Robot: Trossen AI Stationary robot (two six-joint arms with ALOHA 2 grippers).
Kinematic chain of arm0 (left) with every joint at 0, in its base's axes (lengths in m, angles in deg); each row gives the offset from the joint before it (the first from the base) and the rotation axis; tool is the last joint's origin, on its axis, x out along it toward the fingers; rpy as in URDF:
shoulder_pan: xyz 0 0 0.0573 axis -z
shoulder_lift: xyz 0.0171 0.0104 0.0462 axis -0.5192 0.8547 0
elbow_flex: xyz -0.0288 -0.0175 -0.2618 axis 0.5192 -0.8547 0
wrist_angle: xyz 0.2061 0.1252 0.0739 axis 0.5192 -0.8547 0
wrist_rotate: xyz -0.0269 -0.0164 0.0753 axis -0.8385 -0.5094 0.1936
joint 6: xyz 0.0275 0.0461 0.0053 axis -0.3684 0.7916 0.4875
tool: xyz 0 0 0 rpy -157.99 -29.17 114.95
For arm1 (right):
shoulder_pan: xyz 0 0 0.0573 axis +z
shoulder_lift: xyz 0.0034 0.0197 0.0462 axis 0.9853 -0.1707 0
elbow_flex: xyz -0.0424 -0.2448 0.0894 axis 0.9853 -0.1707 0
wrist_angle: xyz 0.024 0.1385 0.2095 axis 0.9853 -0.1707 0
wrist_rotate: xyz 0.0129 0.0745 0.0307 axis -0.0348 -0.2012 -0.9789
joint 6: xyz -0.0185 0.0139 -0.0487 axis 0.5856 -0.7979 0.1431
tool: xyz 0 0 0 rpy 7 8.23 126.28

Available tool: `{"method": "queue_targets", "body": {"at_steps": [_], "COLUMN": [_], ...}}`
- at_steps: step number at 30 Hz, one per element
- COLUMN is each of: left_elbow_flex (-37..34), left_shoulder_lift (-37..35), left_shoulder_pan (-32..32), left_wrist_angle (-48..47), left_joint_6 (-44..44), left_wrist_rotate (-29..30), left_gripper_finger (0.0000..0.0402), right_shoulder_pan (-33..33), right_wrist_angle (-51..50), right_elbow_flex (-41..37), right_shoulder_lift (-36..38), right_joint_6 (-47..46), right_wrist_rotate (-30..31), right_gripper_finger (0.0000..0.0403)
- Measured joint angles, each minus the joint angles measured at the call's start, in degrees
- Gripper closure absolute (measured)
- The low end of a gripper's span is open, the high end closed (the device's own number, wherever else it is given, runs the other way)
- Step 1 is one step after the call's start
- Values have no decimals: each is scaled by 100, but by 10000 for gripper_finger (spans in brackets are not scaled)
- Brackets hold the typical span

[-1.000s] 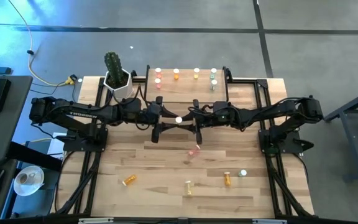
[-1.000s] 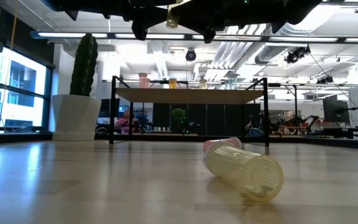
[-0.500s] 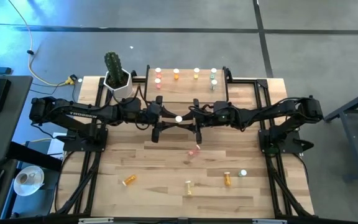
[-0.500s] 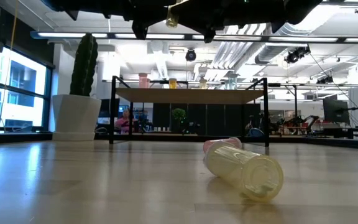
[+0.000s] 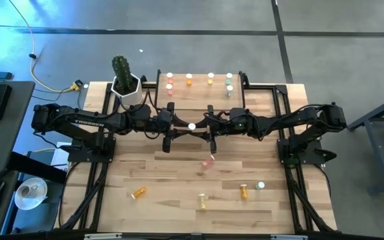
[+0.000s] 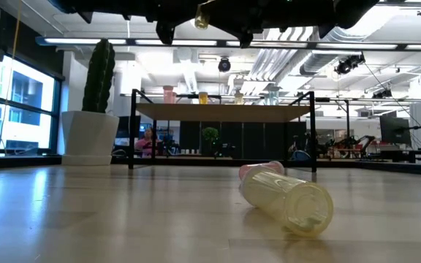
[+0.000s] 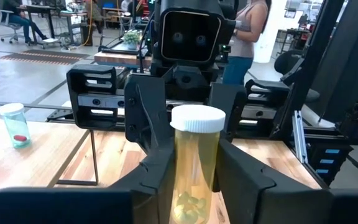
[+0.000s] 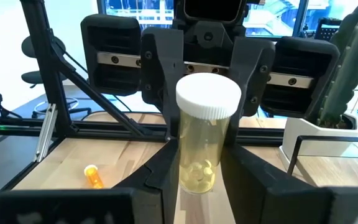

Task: Pick and place medicine bottles onto shelf by color
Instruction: Put the top yellow pill bottle aligned with the other yellow pill bottle on the shelf

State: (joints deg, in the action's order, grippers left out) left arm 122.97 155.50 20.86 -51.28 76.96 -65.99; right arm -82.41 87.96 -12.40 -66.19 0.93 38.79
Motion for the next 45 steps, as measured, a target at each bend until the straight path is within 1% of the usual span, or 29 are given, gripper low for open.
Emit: {"method": "queue_targets", "body": {"at_steps": [4,15,18,22,25,28,33,37,40,45], "left_elbow_flex": [0,-2,-2,-2,-2,-2,-2,-2,-2,-2], "left_shoulder_lift": [0,0,0,2,0,0,0,0,0,0], "left_shoulder_pan": [0,0,0,-4,-7,-7,-7,-7,-7,-7], "left_wrist_angle": [0,-4,-22,-80,-156,-296,-424,-512,-527,-523], "left_joint_6": [-1,-1,-2,-1,19,104,196,376,408,516], "left_wrist_rotate": [-2,0,34,136,145,187,523,778,897,925], "left_gripper_finger": [321,319,319,319,319,319,319,319,319,319], "right_shoulder_pan": [0,0,0,-4,-4,-4,-4,-4,-22,-230], "right_wrist_angle": [-2,-37,-66,-181,-473,-995,-1943,-2181,-2125,-1232], "right_elbow_flex": [0,0,0,0,0,1,2,2,2,20], "right_shoulder_lift": [0,2,2,2,28,158,562,947,1236,1446], "right_joint_6": [1,0,-2,-106,-105,-105,-107,-93,116,524], "right_wrist_rotate": [0,-2,-2,12,189,461,780,782,782,762], "right_gripper_finger": [303,300,287,257,238,227,224,224,224,224]}}
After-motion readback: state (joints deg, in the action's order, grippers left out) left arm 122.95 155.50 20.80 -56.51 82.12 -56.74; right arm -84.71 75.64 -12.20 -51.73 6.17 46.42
